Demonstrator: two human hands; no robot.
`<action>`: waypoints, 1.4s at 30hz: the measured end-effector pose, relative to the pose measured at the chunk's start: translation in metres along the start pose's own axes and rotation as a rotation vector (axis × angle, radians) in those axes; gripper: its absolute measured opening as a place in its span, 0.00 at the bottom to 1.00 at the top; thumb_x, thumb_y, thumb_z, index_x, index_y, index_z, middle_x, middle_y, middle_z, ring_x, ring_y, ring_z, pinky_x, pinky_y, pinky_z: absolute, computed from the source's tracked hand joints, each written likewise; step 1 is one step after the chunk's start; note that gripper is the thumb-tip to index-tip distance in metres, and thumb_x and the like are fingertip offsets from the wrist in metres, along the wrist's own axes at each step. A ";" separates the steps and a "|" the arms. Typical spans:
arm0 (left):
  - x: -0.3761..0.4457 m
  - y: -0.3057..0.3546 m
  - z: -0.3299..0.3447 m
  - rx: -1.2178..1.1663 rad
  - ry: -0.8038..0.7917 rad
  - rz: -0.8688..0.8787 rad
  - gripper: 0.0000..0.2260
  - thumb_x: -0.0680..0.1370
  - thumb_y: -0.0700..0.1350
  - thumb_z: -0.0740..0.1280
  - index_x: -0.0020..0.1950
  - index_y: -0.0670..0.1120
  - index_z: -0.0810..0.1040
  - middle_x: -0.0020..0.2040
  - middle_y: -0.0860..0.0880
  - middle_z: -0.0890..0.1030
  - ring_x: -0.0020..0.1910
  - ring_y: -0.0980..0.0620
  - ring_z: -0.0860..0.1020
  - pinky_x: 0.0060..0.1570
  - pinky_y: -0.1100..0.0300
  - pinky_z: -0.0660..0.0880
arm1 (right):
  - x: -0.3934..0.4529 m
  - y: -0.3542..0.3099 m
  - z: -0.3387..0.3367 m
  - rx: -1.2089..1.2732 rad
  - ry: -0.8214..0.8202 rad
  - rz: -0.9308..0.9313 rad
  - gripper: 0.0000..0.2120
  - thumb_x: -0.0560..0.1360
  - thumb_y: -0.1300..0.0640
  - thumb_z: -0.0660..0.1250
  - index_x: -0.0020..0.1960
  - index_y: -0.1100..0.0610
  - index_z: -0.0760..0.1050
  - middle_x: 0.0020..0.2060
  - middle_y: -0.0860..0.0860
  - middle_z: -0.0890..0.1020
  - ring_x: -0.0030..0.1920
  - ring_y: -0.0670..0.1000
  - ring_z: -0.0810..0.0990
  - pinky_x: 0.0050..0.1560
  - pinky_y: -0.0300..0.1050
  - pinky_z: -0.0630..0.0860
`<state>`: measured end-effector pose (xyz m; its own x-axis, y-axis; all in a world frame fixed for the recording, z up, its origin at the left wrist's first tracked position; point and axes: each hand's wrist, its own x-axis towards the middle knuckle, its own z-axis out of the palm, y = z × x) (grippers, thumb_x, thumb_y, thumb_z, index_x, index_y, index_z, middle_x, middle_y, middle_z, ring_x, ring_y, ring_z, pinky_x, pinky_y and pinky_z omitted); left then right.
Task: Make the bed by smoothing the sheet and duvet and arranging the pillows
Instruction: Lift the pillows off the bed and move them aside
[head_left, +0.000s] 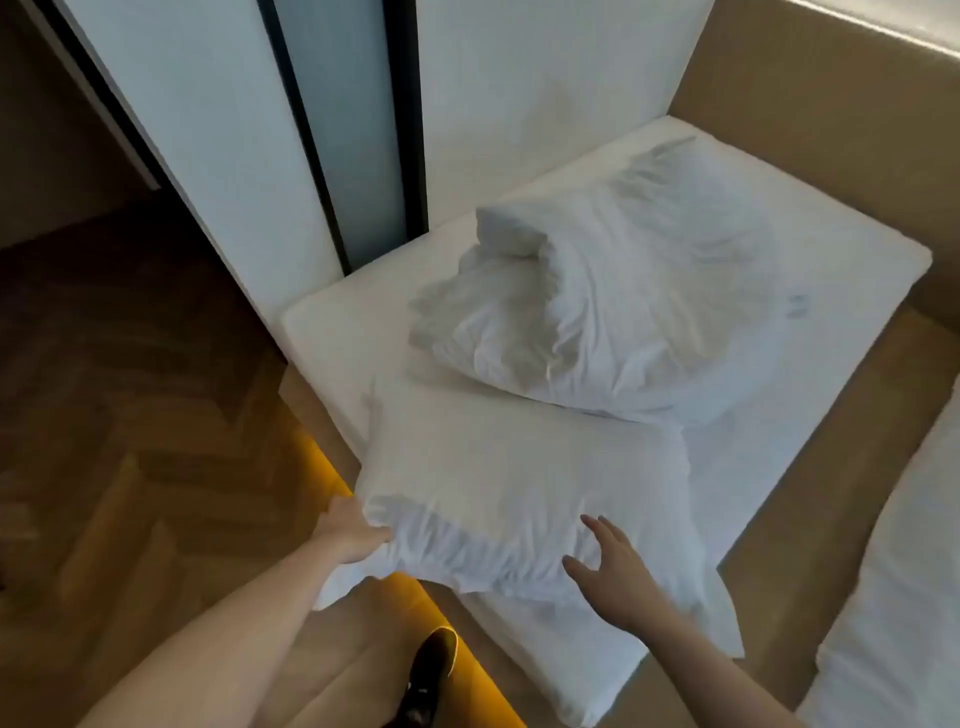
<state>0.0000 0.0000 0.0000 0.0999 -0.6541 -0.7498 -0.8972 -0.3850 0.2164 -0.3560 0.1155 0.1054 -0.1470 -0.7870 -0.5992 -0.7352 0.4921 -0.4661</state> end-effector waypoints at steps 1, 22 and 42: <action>0.021 -0.004 0.001 -0.027 0.003 -0.007 0.47 0.58 0.72 0.66 0.72 0.50 0.71 0.69 0.46 0.71 0.65 0.40 0.73 0.60 0.48 0.77 | 0.013 -0.001 0.006 0.008 -0.005 0.000 0.35 0.81 0.43 0.65 0.82 0.48 0.55 0.82 0.49 0.54 0.81 0.52 0.58 0.78 0.51 0.61; -0.048 0.066 0.000 -0.650 -0.198 0.261 0.09 0.79 0.50 0.70 0.55 0.47 0.83 0.51 0.51 0.87 0.52 0.51 0.84 0.59 0.47 0.79 | -0.010 0.032 0.052 0.444 -0.107 0.450 0.32 0.81 0.38 0.63 0.79 0.51 0.61 0.71 0.53 0.73 0.63 0.53 0.76 0.64 0.50 0.72; -0.346 0.207 0.159 -0.584 -0.261 0.744 0.13 0.72 0.42 0.74 0.56 0.45 0.84 0.51 0.52 0.87 0.48 0.56 0.85 0.44 0.59 0.80 | -0.116 0.151 -0.064 1.197 0.164 0.355 0.07 0.75 0.65 0.68 0.52 0.62 0.75 0.41 0.57 0.75 0.41 0.55 0.73 0.34 0.46 0.70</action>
<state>-0.2892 0.2501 0.2044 -0.5664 -0.7229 -0.3959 -0.3315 -0.2400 0.9124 -0.4927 0.2571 0.1462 -0.3565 -0.5370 -0.7646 0.4087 0.6462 -0.6445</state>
